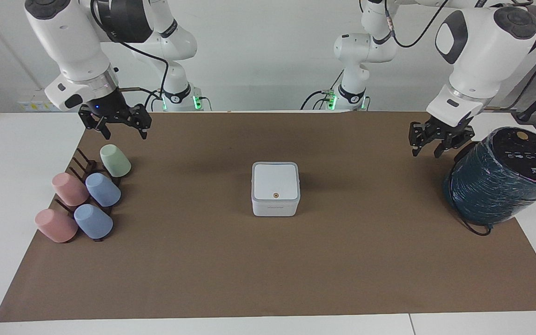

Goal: Close trash can lid

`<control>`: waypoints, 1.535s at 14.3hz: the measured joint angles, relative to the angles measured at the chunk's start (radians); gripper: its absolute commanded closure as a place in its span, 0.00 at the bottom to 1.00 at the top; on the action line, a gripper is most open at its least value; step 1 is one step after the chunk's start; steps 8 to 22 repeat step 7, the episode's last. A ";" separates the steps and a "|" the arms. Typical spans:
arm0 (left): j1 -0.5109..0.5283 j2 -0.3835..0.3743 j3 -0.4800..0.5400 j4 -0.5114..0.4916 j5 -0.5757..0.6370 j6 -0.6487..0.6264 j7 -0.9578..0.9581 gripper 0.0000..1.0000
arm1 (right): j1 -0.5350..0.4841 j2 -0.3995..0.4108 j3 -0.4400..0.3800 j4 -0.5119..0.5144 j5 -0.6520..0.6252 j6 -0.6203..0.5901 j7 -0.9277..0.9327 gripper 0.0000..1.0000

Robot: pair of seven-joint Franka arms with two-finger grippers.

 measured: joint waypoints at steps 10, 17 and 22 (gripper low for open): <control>-0.007 -0.001 -0.020 -0.023 0.000 0.047 0.006 0.00 | 0.000 0.000 0.000 0.000 0.000 0.000 0.000 0.00; -0.007 -0.001 -0.020 -0.023 0.000 0.047 0.006 0.00 | 0.000 0.000 0.000 0.000 0.000 0.000 0.000 0.00; -0.007 -0.001 -0.020 -0.023 0.000 0.047 0.006 0.00 | 0.000 0.000 0.000 0.000 0.000 0.000 0.000 0.00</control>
